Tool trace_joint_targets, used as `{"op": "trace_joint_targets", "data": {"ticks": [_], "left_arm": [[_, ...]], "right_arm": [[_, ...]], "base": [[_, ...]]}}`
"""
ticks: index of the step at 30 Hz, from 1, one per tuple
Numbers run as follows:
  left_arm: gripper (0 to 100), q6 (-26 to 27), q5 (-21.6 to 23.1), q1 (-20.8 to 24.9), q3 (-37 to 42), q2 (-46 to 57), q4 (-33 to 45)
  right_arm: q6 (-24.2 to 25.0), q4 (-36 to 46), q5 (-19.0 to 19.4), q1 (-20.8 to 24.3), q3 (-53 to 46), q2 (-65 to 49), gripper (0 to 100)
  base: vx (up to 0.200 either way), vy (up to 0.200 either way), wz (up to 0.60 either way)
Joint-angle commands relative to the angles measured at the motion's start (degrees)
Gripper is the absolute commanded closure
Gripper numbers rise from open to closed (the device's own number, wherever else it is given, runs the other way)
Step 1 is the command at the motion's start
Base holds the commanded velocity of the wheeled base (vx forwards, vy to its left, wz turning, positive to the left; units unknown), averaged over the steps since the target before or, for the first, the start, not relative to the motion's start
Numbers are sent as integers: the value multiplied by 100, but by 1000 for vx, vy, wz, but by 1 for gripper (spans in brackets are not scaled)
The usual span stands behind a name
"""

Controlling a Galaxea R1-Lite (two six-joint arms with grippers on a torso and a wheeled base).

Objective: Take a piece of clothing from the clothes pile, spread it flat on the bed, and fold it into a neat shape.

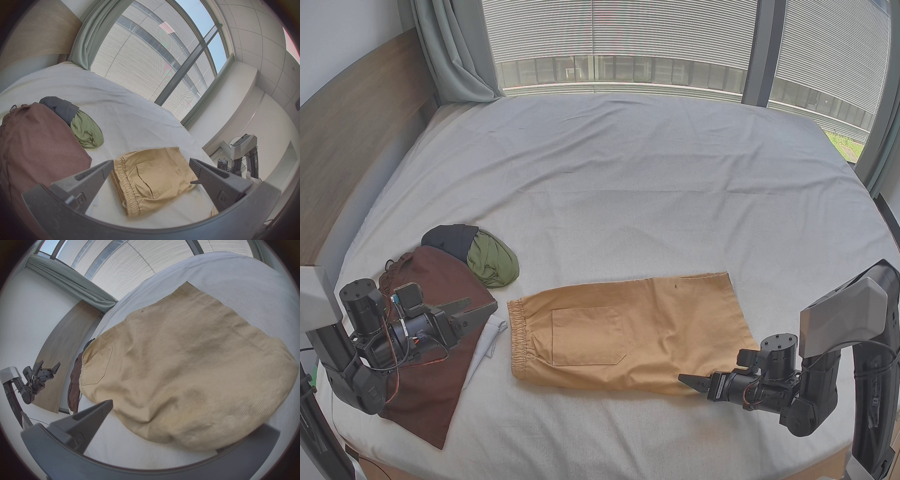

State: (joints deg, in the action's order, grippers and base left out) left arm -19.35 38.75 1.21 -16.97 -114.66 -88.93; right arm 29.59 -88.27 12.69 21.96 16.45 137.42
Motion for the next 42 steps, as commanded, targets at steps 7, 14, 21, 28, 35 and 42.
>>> {"op": "trace_joint_targets", "data": {"ticks": [7, 14, 21, 28, 35, 42], "left_arm": [[0, 1, -17, 2, -281, -328, -10], [0, -8, 1, 2, -307, -337, -10], [0, -8, 212, -15, -316, -390, -10], [0, 1, 484, -77, -360, -443, -1], [0, 10, 484, -86, -342, -443, -1], [0, 10, 537, -77, -307, -443, -1]], "right_arm": [[-243, 3, 155, 81, -432, -278, 0], [-278, 3, 216, 116, -616, -453, 0], [-278, 3, 278, 292, -862, -656, 0], [-524, 3, 506, 503, -1161, -858, 0], [-577, 3, 805, 617, -1267, -1411, 0], [-507, 3, 928, 608, -1020, -1974, 0]], "base": [[0, 0, 0], [0, 0, 0], [0, 0, 0], [0, 0, 0], [0, 0, 0], [0, 0, 0]]}}
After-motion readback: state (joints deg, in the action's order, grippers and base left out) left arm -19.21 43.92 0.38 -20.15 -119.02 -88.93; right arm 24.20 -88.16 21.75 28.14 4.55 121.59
